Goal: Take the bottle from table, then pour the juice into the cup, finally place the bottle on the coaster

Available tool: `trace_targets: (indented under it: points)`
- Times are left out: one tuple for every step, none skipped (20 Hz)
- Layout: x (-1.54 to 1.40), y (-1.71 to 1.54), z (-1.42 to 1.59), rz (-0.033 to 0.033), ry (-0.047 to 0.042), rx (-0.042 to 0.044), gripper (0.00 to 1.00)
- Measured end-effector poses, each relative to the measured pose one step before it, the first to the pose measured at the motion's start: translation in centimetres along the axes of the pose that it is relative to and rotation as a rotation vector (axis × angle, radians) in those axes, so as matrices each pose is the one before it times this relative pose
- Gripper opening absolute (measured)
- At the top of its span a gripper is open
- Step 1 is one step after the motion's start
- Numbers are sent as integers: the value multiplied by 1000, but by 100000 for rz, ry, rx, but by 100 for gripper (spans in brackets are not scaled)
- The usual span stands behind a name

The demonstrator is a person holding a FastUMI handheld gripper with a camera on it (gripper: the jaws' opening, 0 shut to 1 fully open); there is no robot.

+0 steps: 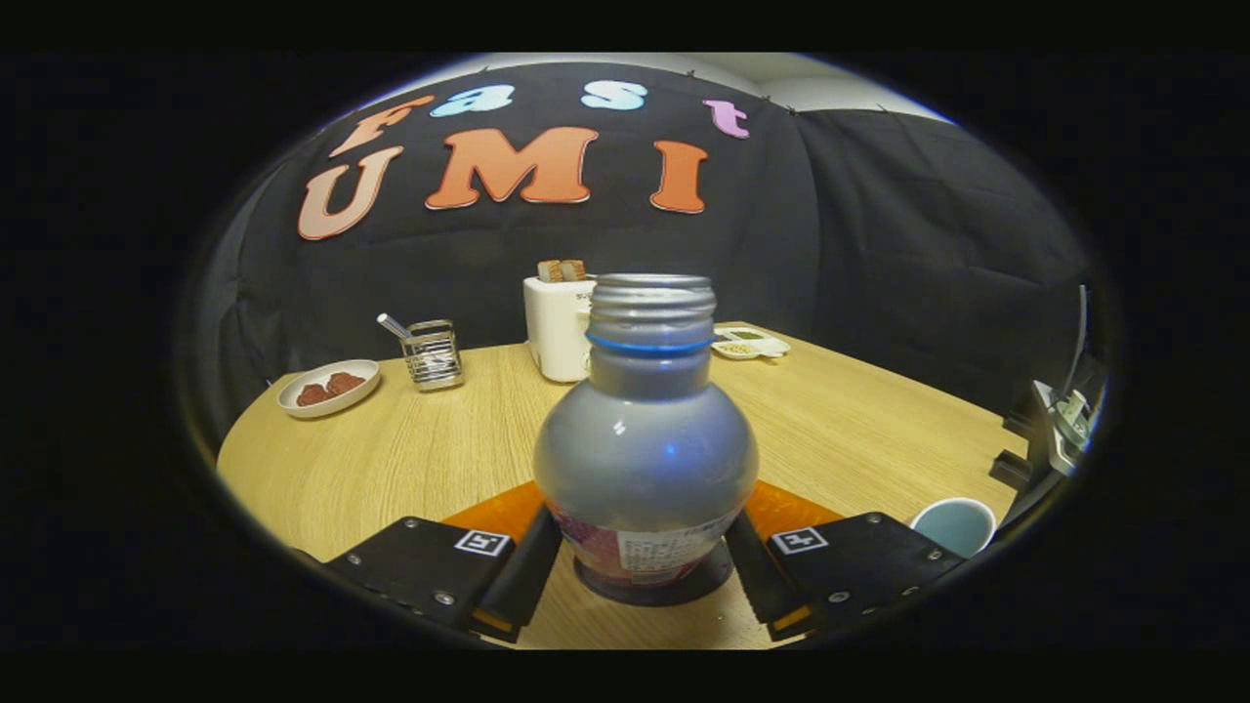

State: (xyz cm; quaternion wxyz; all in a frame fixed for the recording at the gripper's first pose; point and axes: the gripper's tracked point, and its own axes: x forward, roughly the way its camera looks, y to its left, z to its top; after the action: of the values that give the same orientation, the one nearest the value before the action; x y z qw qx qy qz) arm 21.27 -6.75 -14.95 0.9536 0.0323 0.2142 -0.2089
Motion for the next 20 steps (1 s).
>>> trace_targets:
  points:
    - [62, -402, -26, -1041, -4, -754, 82]
    - [17, -73, -146, -328, 361, -328, 83]
    - [-121, -92, -25, 26, 142, -226, 85]
    - [-59, 65, 1, 258, 262, 36, 92]
    - [-114, 72, -80, 600, 446, -9, 94]
    - [-9, 82, -77, 686, 604, -61, 96]
    - [-78, 23, -194, 559, 581, -87, 97]
    - [-258, -55, -143, 268, 537, -317, 97]
    - [-224, -164, 71, -138, 116, -159, 97]
    - [-413, -27, 117, 86, -416, 253, 98]
    - [-467, -20, 289, 221, -772, 539, 97]
    - [-395, -126, 401, 33, -892, 291, 97]
    - [-519, -148, 320, -281, -874, -104, 97]
    - [-591, -195, 392, -55, -957, -263, 97]
    - [-607, -202, 424, 147, -737, -16, 97]
    - [-768, -32, 341, 449, -988, 89, 97]
    - [-841, -23, 392, 498, -929, 193, 97]
    - [-813, 53, 349, 799, -967, 156, 98]
    - [-987, 113, 405, 1165, -1110, -16, 97]
    - [-1013, 324, 421, 1583, -997, -146, 98]
